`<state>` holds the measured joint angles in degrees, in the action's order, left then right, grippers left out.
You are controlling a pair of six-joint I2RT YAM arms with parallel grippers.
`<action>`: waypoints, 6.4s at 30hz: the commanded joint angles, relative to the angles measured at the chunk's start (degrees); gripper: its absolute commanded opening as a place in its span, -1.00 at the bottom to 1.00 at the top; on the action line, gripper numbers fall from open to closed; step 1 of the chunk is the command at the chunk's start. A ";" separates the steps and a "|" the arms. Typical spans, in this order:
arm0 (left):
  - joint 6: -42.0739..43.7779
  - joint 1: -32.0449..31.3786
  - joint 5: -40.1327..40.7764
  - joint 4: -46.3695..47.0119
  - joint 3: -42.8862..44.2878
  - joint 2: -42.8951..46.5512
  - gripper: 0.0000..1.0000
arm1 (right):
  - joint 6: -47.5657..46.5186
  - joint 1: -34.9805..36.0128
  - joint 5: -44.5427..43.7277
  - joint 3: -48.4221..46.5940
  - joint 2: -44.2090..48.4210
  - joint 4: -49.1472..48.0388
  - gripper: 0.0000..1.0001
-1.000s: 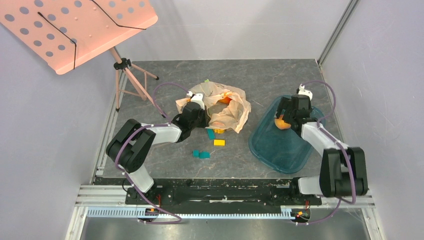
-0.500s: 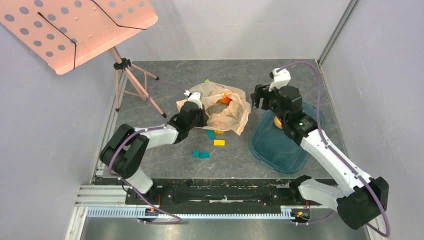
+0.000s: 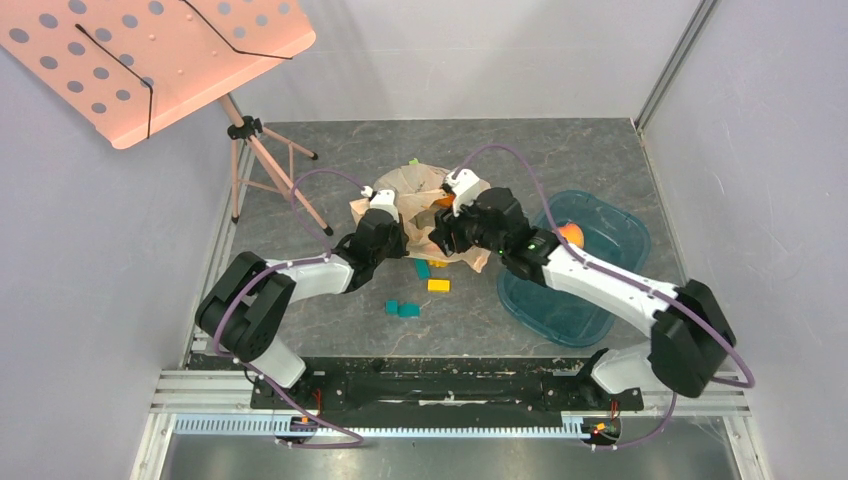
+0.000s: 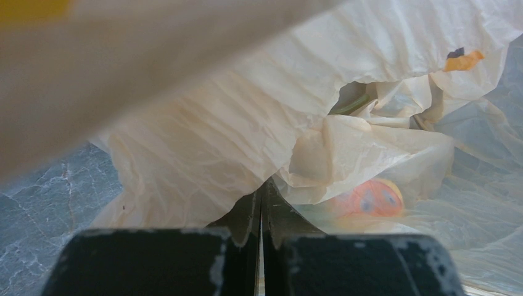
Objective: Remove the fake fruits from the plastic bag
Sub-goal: Take out the fake fruit from the plastic bag, then place the fake fruit in the bin.
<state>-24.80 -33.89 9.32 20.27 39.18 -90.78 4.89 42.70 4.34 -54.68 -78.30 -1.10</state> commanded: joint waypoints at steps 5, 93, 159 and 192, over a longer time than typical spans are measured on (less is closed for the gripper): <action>-0.41 -0.13 5.39 2.61 -0.97 1.62 -0.96 | 3.77 0.56 -3.96 -5.04 -11.22 -7.65 0.03; 0.36 -0.12 1.36 -3.64 6.09 -4.26 -0.96 | -30.11 -10.97 7.09 -26.53 -40.51 1.55 -0.20; -0.82 -0.14 -0.80 -4.64 7.06 -5.61 -0.96 | 9.40 -29.21 6.41 5.34 15.79 0.31 -0.28; -1.02 -0.13 -1.25 -5.07 7.57 -6.17 -0.96 | 4.42 -32.33 -5.85 18.26 11.72 17.67 -0.11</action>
<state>-24.82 -33.89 8.40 14.59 45.06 -96.66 10.44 10.59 -0.14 -36.73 -65.67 16.82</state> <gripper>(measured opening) 0.026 0.630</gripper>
